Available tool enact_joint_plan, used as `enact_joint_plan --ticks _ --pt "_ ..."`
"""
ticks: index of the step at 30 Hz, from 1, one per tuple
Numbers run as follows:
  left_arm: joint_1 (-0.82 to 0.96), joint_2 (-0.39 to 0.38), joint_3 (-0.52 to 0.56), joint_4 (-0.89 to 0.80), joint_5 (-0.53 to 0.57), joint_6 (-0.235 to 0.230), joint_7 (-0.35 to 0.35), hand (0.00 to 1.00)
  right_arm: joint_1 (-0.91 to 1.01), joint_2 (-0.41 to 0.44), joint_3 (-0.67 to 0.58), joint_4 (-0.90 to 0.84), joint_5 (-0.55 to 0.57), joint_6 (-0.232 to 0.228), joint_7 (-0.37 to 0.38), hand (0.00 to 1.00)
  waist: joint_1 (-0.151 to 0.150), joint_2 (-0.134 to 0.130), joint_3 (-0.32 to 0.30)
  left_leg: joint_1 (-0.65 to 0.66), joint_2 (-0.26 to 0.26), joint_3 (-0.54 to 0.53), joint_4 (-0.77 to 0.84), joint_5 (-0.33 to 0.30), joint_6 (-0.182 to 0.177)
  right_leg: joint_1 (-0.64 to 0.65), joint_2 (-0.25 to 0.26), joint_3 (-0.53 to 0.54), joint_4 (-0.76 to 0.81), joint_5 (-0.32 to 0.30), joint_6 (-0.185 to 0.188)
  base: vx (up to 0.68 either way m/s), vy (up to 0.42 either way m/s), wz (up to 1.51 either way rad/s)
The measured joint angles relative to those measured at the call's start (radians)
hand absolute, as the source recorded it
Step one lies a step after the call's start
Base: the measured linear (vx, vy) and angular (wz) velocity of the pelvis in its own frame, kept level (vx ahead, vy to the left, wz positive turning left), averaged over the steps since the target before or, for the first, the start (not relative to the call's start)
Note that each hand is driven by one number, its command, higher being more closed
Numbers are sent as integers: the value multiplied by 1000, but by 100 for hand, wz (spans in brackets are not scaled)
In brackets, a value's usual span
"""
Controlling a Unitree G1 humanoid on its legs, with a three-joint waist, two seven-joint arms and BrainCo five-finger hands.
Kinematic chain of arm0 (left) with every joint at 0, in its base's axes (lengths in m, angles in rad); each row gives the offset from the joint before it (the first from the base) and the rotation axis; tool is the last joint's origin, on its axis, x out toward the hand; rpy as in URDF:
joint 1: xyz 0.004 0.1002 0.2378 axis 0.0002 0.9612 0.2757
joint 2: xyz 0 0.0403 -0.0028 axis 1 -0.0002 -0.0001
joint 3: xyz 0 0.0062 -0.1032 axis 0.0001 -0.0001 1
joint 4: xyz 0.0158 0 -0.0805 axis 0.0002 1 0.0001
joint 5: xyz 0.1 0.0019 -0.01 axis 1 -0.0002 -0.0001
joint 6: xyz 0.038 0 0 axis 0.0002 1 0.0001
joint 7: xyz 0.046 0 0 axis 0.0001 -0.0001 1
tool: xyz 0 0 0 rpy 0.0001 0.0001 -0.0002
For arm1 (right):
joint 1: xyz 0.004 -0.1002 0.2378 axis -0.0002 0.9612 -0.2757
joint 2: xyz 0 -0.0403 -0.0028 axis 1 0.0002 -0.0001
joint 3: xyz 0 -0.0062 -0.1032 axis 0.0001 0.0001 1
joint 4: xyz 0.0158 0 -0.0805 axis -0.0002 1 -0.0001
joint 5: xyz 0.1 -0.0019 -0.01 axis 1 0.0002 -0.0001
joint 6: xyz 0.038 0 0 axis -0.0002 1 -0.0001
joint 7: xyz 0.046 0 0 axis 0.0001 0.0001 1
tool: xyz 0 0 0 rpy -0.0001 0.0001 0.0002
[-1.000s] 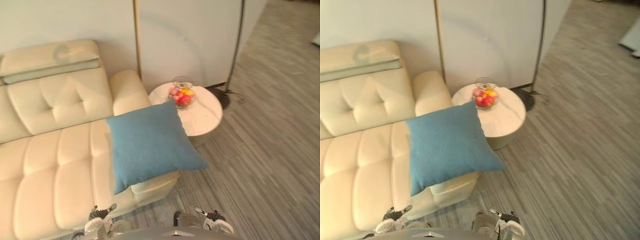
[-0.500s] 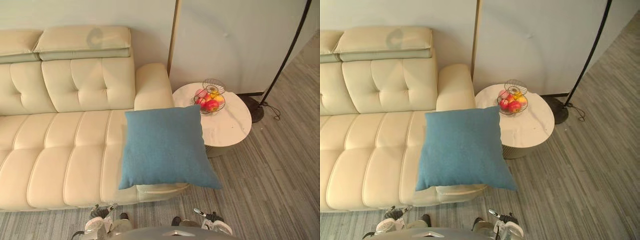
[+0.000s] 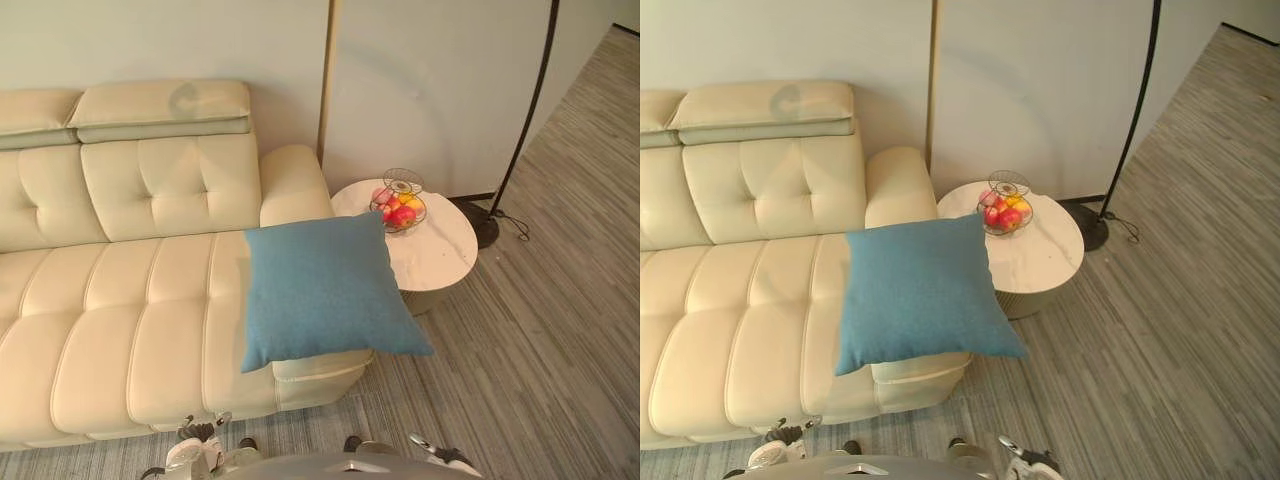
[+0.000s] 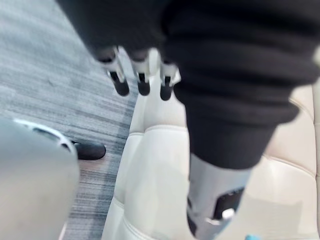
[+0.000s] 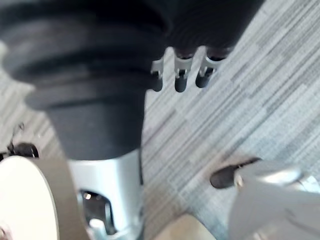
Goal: Pick up cushions and gather them together orderly.
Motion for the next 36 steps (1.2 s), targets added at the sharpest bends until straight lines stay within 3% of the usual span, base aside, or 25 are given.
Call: enact_joint_plan --ticks 4,9,15,21,25,34,35,36 --pt "15 51 0 -143 -37 -12 -1 0 -16 -75 -1 -203 -22 -8 2 0 0 0 -13 9 -13 6 0 -12 3 1 -4 28 -5 16 -1 46 37 -9" --pt "12 74 -8 -265 -79 -40 -1 0 -123 -139 70 -261 -40 -26 15 0 -1 11 -26 7 -17 0 6 -11 5 2 -5 28 -24 40 3 105 16 -1" --pt "-1 73 -70 -369 -96 -52 0 0 -195 -148 209 -359 -38 -52 32 0 -1 14 -27 -11 -18 -22 7 -11 5 -2 -5 16 -35 42 1 49 0 6" --pt "-49 50 -199 -379 -101 -61 -1 0 -242 -139 372 -359 -38 -59 70 0 4 16 -17 -71 -21 -55 7 4 13 -44 -9 -16 -41 50 -2 -32 -6 16" --pt "-128 31 -295 -378 -100 -61 0 0 -297 -113 440 -351 -38 -59 70 0 -3 17 45 -158 -21 -82 8 37 19 -113 -12 -37 -39 75 -6 -78 -5 18" --pt "-395 9 -432 -285 -79 -57 27 0 -502 -100 523 -226 -38 -55 45 0 -23 22 179 -396 -13 -116 174 23 30 -302 -29 -46 50 93 -12 -119 9 9" --pt "-409 9 -434 -281 -79 -56 32 100 -513 -103 529 -225 -38 -55 43 100 -25 23 187 -406 -13 -116 177 24 32 -312 -30 -45 55 94 -13 -112 9 2" --pt "-439 9 -448 -272 -79 -56 38 100 -530 -105 540 -224 -39 -55 38 100 -29 23 194 -429 -13 -117 179 30 32 -339 -32 -44 64 95 -14 -103 11 1"
